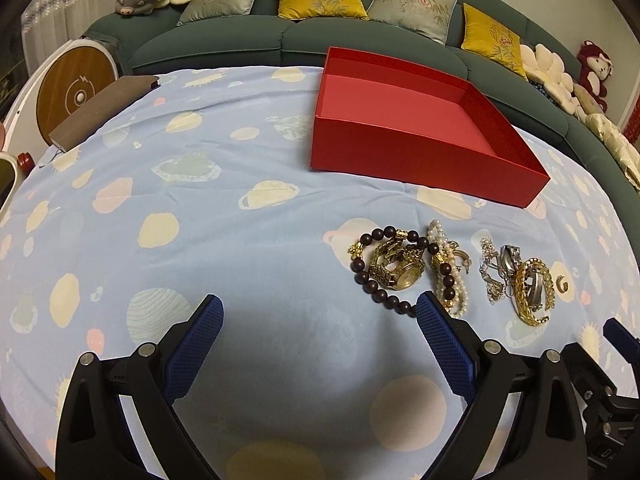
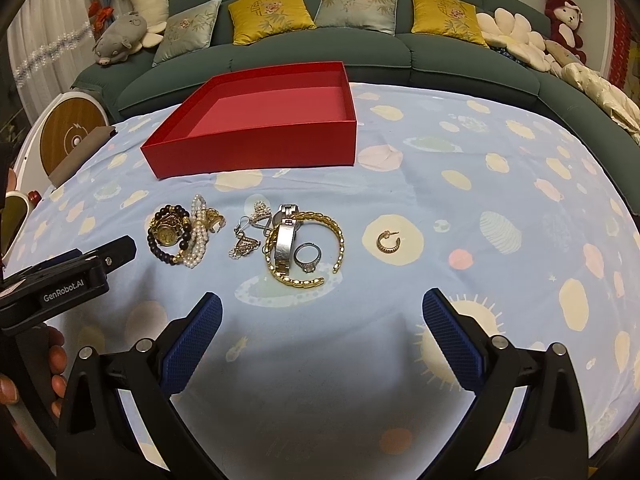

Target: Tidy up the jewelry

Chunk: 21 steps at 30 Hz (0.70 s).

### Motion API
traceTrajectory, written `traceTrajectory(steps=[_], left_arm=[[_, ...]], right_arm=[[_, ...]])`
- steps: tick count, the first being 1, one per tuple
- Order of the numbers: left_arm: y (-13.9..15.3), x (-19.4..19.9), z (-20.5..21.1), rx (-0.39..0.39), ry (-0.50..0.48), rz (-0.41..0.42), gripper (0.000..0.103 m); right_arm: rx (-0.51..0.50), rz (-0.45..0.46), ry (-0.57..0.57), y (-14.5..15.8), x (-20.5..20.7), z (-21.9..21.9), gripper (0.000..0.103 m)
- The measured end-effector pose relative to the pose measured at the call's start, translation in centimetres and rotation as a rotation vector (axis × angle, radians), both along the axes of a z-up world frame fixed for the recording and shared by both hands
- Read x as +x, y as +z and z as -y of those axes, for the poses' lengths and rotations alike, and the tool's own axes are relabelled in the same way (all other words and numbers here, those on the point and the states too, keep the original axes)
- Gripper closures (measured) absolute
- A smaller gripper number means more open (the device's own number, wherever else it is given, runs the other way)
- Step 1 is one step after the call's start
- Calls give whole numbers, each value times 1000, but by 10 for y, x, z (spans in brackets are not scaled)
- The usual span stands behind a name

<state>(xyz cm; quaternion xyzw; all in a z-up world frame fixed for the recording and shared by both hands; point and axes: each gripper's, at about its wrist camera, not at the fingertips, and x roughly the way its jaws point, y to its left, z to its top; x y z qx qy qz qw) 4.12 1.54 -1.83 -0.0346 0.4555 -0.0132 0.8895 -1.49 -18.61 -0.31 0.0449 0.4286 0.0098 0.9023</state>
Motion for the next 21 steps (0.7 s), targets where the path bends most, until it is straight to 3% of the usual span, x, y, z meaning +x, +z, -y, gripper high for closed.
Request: traceTrajectory(steps=[3,8,15,18,20,21], left_arm=[[-3,6,5,26,-23,10,10],[-10,15,10,27,-43,-5,27],[-17,18,18,80,-56,28,34],[-15,18,23,83,-80,42,51],[-14,18,25,75,-95,47,73],[-13,18,25,70,-97,46,77]], right_arm=[[2,-1,-5,-1,3,2,5],[13,-9,-18,-3,7,8,5],[16,-13,-27,-5,13,14,5],[8,-10,-20,-7,20,13,5],[5,-8,-9,-9,24,13,5],[4,-8,-3,-10,26,12,5]])
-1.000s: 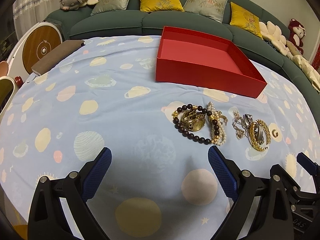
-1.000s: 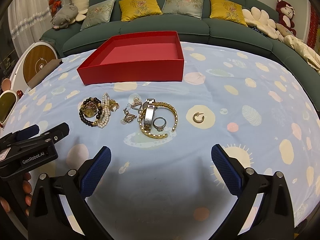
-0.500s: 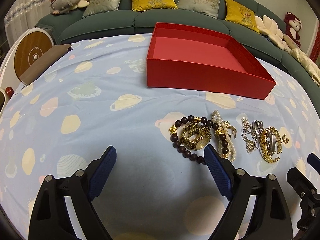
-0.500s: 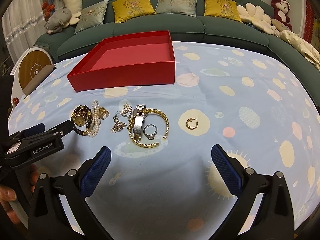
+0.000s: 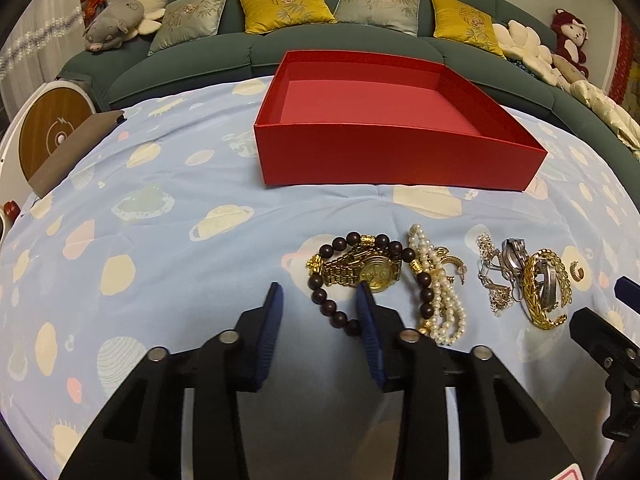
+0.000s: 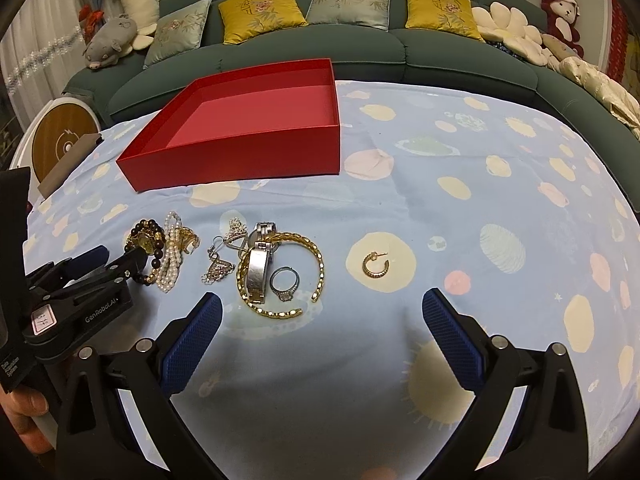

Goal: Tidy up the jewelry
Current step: 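Grasp the black bead bracelet with the left tool while the right tool grasps the gold bangle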

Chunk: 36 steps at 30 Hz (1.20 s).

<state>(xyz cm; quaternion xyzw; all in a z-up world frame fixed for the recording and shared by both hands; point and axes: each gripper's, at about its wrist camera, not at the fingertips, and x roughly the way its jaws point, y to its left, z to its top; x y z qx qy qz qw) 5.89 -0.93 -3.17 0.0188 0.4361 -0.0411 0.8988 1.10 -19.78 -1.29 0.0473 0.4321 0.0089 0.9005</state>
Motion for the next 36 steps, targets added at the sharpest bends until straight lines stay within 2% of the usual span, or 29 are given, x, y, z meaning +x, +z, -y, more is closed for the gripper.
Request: traceTrajectory(steps=[2,3,15,21,29,36], left_arm=[[1,1,-2,-20,-6,-5,95],[2,1,-3,-33,-11,-10,97],[33,-18,-11,-149,-67,46,98],[48,-28,-12,-226,-109,52,98],[55,-37,-11,-263,-146,46,98],[62,-44,-13,-276,-164,57,98]], right_arm=[[4,-4,11,-2,3,-2,7],[8,-7,16,-2,4,-3,7],[26,-25,59,-12,17,-12,10],[34,-41,71,-18,26,-16,16],[19,-41,101,-20,25,-17,48],[40,-17,108,-12,19,-13,48]])
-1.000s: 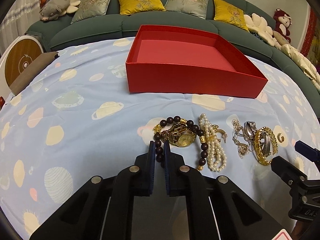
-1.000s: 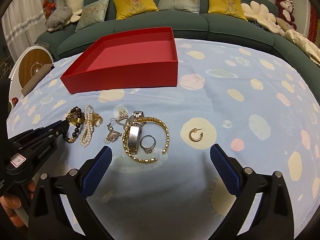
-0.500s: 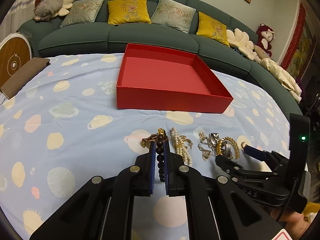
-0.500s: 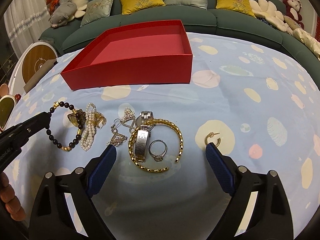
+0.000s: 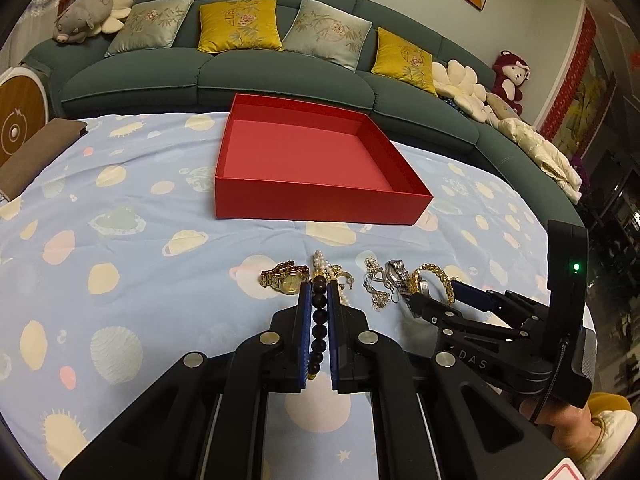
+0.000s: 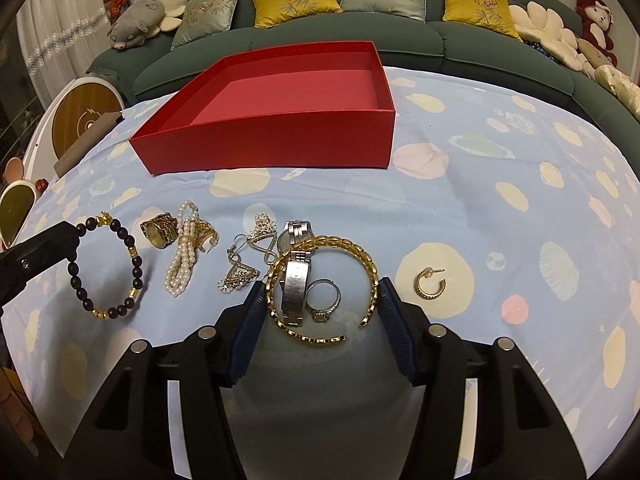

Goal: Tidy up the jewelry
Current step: 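Grasp the black bead bracelet with the left tool while the right tool grasps the gold bangle, then carry the bead bracelet and gold bangle with both tools over the red box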

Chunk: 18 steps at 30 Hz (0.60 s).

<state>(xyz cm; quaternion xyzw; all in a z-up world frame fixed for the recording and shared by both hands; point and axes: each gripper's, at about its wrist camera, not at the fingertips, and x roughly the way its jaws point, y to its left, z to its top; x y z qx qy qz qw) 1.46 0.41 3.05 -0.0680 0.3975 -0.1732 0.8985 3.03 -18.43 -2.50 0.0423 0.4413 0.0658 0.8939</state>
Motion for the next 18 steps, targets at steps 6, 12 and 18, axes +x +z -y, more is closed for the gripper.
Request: traceTrajectory(steps=[6,12,18], left_arm=[[15,-6,-2,-17,-8,36,98],[36,-10,0,-32,-14,87,98],[56,0,-1,-22,-11,139,98]], right_arm=[[37,59,9,22,-11,4,48],[68,111,12,45,-15,3,48],[93,152,15,66,-12,2,48]])
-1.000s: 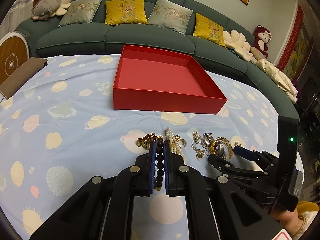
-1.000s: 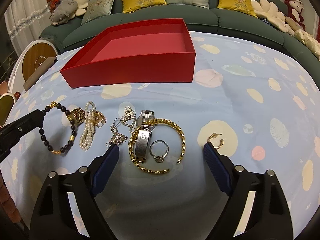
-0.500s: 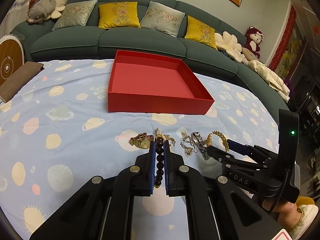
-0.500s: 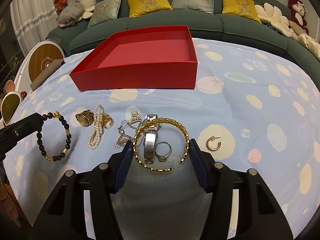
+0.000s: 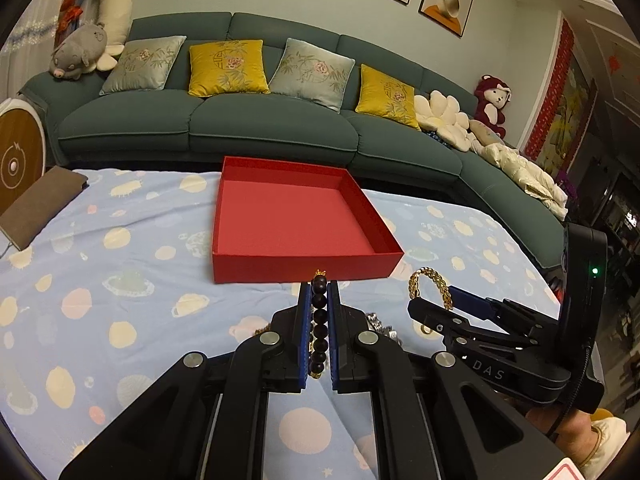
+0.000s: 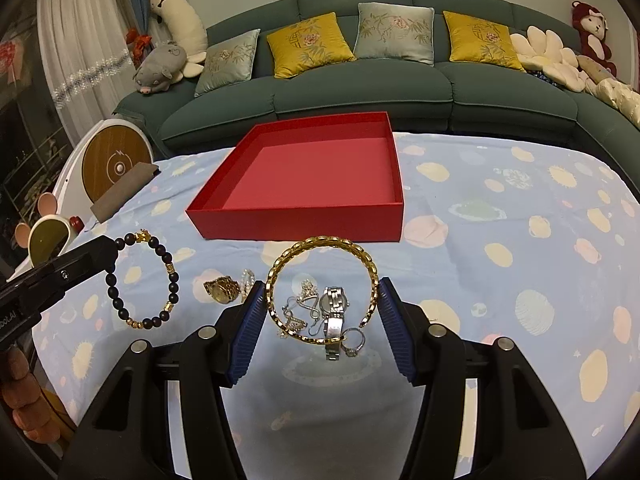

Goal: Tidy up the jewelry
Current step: 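Carry the bead bracelet and gold bangle with both tools over the red box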

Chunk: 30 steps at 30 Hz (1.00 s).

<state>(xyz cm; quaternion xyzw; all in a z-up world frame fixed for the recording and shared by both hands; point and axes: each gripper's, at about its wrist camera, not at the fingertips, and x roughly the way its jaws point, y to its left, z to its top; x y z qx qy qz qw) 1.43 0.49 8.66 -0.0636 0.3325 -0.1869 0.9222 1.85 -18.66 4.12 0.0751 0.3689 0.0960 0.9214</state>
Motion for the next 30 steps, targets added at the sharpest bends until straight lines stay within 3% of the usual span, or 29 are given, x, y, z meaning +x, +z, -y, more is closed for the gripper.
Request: traceTrajectory(steps=[6,14,22,30], left_arm=[[22,42,-1,26,16,32,98],[38,143,13,102,68,78,98],[8,238,19,129,132,15,98],[-30,282,26,215,155,-35,98]], right_arm=[[-3,36,26,29,26,-3,48],[-12,68,9,53,127,0,48],[-7,-9,-14,30,226,2,48],[-47,-84,-25,-7,280,-4,48]])
